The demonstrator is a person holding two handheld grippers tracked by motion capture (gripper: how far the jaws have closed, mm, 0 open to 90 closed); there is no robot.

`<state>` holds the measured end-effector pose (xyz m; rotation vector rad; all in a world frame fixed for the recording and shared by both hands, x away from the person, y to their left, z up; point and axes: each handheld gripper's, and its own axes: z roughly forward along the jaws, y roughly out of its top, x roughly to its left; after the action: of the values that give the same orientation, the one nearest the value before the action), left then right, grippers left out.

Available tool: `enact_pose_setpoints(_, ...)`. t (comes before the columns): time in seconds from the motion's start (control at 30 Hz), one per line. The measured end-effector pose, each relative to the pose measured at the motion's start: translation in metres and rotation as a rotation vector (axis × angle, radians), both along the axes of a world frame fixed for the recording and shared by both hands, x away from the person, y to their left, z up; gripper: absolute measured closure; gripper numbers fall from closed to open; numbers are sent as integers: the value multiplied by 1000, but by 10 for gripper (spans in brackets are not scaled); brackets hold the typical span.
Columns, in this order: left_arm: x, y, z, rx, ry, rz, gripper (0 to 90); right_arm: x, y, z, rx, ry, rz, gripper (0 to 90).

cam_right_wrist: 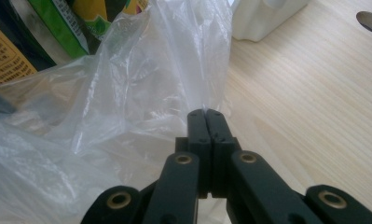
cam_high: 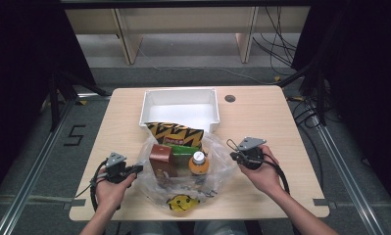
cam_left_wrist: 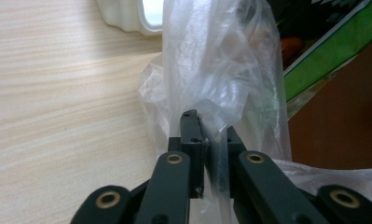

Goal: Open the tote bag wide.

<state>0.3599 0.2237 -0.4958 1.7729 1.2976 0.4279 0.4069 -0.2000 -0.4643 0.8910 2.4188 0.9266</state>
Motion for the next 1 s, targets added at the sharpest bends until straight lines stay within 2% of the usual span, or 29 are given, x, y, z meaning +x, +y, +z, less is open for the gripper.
enact_pose_setpoints(0.07, 0, 1, -1, -5, -9, -2, 857, -1, 0, 0, 4, 8, -6, 900)
enact_pose_setpoints(0.13, 0, 0, 0, 4, -1, 3, 857, -1, 0, 0, -4, 16, 0, 900)
enact_pose_setpoints(0.2, 0, 0, 0, 8, -3, 4, 860, 0, -1, -1, -6, 9, 0, 900)
enact_pose_setpoints(0.27, -1, 1, 0, 4, 1, 8, 863, 1, -2, -2, -6, 27, -3, 900)
enact_pose_setpoints(0.37, -3, 0, 1, -2, -15, 18, 851, 1, -3, -2, -7, 37, 0, 900)
enact_pose_setpoints(0.4, -5, 0, 3, -8, -25, 15, 833, 1, -3, -1, 11, 41, -4, 900)
enact_pose_setpoints(0.43, -6, 0, 5, 3, -51, 6, 802, 0, -4, 1, 25, 37, -6, 900)
enact_pose_setpoints(0.5, -9, 0, 9, 13, -73, 17, 738, 0, -7, 5, 66, 22, 2, 867)
enact_pose_setpoints(0.53, -8, 2, 13, 57, -108, -7, 695, -2, -8, 7, 97, 29, -12, 837)
enact_pose_setpoints(0.6, -13, 1, 21, 88, -128, 9, 605, -4, -10, 11, 128, 11, -7, 771)
enact_pose_setpoints(0.67, -17, 1, 28, 86, -120, 57, 503, -5, -13, 16, 146, -12, -25, 718)
enact_pose_setpoints(0.7, -18, 1, 31, 78, -127, 67, 446, -5, -14, 19, 169, -15, -36, 694)
enact_pose_setpoints(0.73, -20, 2, 34, 57, -153, 68, 411, -4, -16, 22, 191, -24, -40, 667)
enact_pose_setpoints(0.77, -22, 3, 37, 60, -151, 73, 385, -5, -17, 27, 229, -35, -57, 637)
enact_pose_setpoints(0.83, -25, 4, 42, 41, -169, 71, 347, -5, -21, 35, 263, -67, -52, 573)
enact_pose_setpoints(0.9, -29, 6, 47, 26, -182, 81, 332, -7, -22, 43, 314, -88, -73, 536)
enact_pose_setpoints(0.93, -30, 6, 49, 20, -192, 80, 321, -10, -22, 52, 343, -126, -75, 508)
enact_pose_setpoints(1.0, -33, 8, 54, 9, -204, 85, 318, -11, -23, 57, 341, -131, -67, 500)
